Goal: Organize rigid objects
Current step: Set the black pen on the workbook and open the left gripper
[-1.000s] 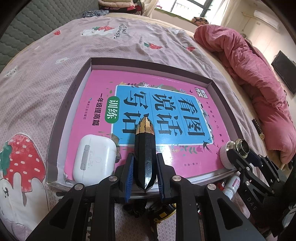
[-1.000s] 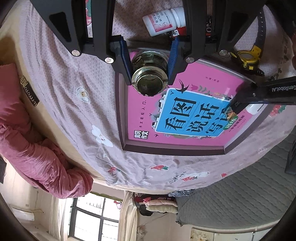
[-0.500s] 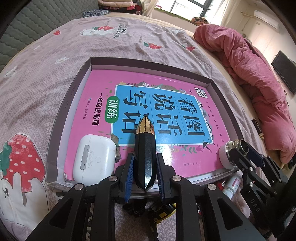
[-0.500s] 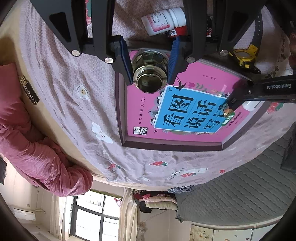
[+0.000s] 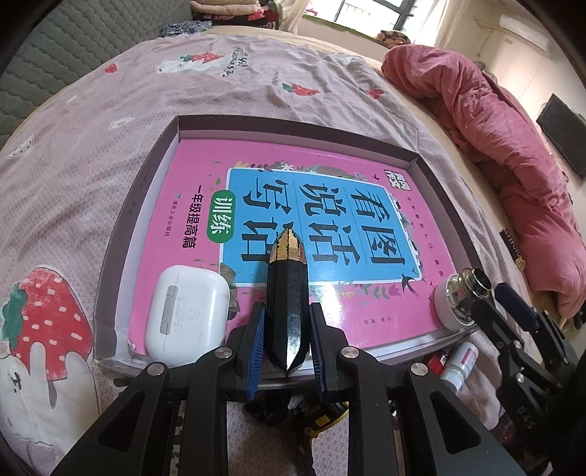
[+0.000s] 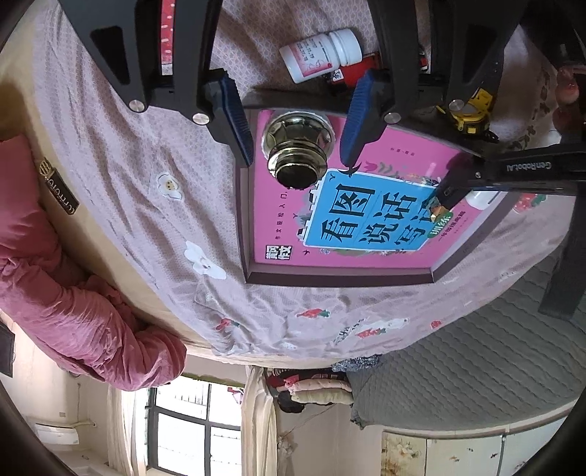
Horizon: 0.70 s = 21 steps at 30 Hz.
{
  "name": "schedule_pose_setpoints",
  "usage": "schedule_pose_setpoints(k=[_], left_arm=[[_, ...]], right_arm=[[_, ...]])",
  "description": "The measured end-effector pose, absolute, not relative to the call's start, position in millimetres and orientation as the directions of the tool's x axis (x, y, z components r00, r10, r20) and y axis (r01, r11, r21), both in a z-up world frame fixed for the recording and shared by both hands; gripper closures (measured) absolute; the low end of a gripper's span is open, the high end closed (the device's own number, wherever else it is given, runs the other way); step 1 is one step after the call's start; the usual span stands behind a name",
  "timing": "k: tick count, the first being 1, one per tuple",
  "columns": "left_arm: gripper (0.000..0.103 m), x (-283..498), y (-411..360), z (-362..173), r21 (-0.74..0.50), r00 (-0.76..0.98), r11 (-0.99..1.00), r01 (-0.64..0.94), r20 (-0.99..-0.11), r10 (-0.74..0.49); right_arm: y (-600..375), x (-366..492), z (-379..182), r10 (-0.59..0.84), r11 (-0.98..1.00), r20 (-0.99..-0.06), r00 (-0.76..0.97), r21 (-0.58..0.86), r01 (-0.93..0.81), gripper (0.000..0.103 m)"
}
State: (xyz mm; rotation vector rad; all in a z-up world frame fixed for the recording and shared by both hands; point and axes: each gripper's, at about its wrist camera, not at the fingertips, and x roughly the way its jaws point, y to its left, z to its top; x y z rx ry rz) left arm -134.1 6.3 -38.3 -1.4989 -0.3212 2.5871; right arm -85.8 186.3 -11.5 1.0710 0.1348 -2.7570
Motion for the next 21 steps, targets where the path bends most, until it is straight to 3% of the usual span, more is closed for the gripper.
schedule_pose_setpoints(k=[21], left_arm=[[0.079,-125.6,7.0,-30.6,-0.253,-0.492,-0.967,-0.017,-0.84,0.229]], right_arm=[[191.1,-79.6,-7.7,-0.129,-0.983,-0.667,-0.734,-0.008,0.181,0.053]])
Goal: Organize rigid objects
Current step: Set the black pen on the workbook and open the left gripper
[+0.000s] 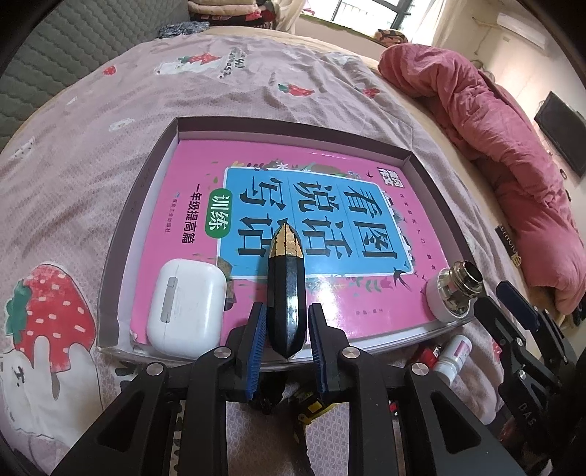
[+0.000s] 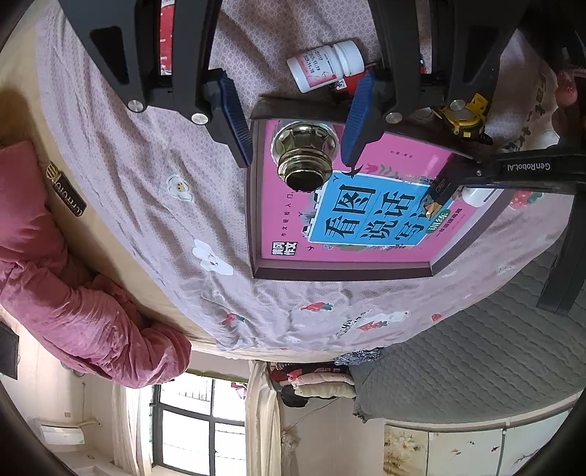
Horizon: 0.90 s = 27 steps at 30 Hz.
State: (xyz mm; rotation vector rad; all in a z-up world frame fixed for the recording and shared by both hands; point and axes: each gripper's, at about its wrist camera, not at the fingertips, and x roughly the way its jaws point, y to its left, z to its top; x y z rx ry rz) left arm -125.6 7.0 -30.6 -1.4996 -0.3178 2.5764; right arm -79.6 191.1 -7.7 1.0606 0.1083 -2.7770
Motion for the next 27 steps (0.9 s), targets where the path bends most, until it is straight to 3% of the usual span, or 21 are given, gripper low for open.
schedule_pose_setpoints(k=[6,10,19,27], left_arm=[[0.077,-124.5,6.0,-29.0,-0.262,-0.491,-0.965,-0.014,-0.839,0.235],[0.065,-123.5,4.6,-27.2,-0.277,-0.494,-0.961,-0.013,-0.834,0.247],[0.054,-117.9,-1.7,-22.1,-0.3,-0.511,-0.954,-0.004,-0.819,0.26],[0.052,-112.6,-0.9,-13.7,-0.297,-0.521,-0.955,-0.012,-0.813,0.259]], right_arm=[[191.4,-78.3,-5.8,-0.129,-0.984,-0.663,-0.738,-0.006,0.177,0.053],[190.6,-76.1,-4.6,-0.126,-0.985,-0.663,-0.738,-0.006,0.174,0.053],[190.0,-72.3,-0.8,-0.125,-0.985,-0.658,-0.742,-0.009,0.175,0.053],[190.4,-68.8,2.7,-0.126,-0.986,-0.653,-0.747,-0.003,0.168,0.052]])
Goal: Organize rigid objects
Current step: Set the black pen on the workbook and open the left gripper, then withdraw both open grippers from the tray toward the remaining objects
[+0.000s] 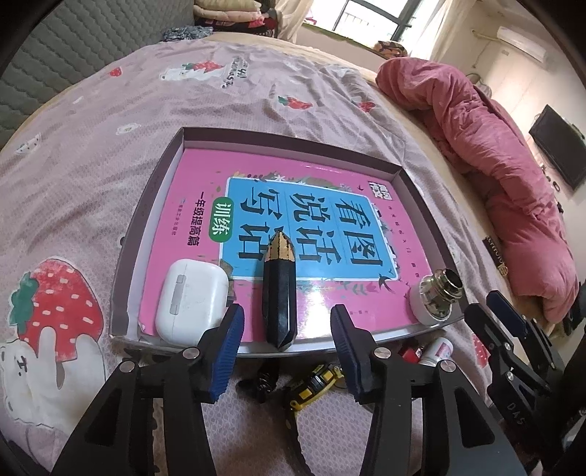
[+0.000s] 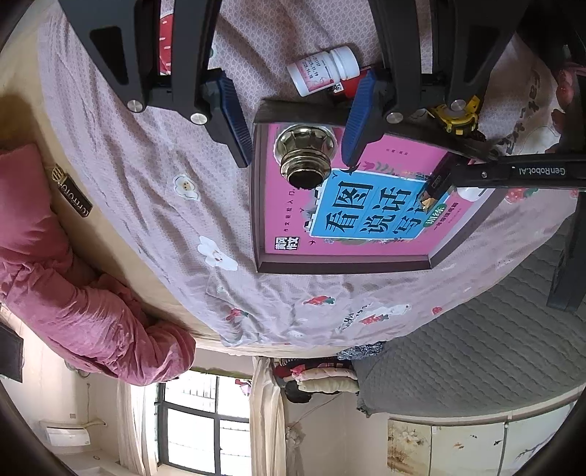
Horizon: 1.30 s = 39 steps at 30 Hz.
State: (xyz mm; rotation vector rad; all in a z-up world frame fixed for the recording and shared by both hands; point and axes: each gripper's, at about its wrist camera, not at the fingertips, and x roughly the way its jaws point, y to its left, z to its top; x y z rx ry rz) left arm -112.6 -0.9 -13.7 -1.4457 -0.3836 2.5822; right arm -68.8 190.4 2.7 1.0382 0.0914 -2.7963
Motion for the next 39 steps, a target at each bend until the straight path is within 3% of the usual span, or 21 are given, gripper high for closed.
schedule_pose_setpoints(k=[16,39], left_arm=[[0.036,-98.3,0.3,12.0,-0.273,-0.557,-0.962,-0.034,-0.793,0.245],[0.035,-65.2,-22.6,25.2,-0.279,-0.555,-0.96,-0.031,-0.794,0.249]], right_arm=[[189.4,-59.5,17.5,-0.126,-0.986,-0.625,-0.77,-0.005,0.165,0.046],[217.9,-32.4,26.0,-0.098,-0.992,-0.645,-0.758,0.003,0.127,0.046]])
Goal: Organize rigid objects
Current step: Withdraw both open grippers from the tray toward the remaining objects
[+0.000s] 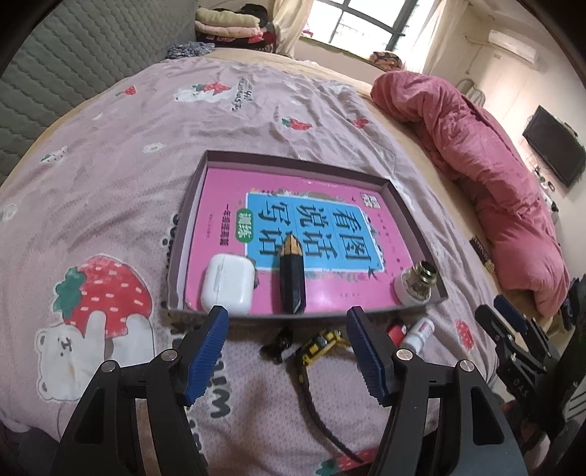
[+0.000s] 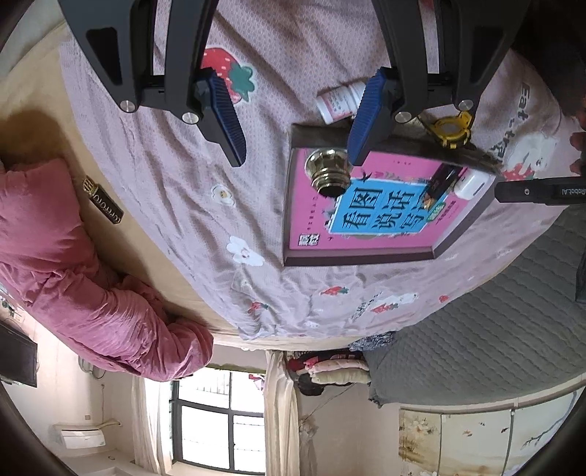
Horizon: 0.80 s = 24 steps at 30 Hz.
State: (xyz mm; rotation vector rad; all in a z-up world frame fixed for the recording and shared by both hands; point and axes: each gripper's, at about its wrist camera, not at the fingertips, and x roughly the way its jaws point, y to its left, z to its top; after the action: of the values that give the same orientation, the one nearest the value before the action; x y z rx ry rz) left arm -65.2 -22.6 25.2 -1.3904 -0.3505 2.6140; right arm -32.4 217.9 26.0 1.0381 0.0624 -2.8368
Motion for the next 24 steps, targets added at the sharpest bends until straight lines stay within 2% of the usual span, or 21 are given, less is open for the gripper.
schedule_pose_setpoints(k=[24], left_arm=[[0.036,-59.3,23.8,-13.1,-0.138,-0.48,-0.952,-0.275,-0.838,0.26]], right_arm=[[207.1,-29.9,10.1,-0.096,-0.989,-0.693,-0.714,-0.017,0.15,0.046]])
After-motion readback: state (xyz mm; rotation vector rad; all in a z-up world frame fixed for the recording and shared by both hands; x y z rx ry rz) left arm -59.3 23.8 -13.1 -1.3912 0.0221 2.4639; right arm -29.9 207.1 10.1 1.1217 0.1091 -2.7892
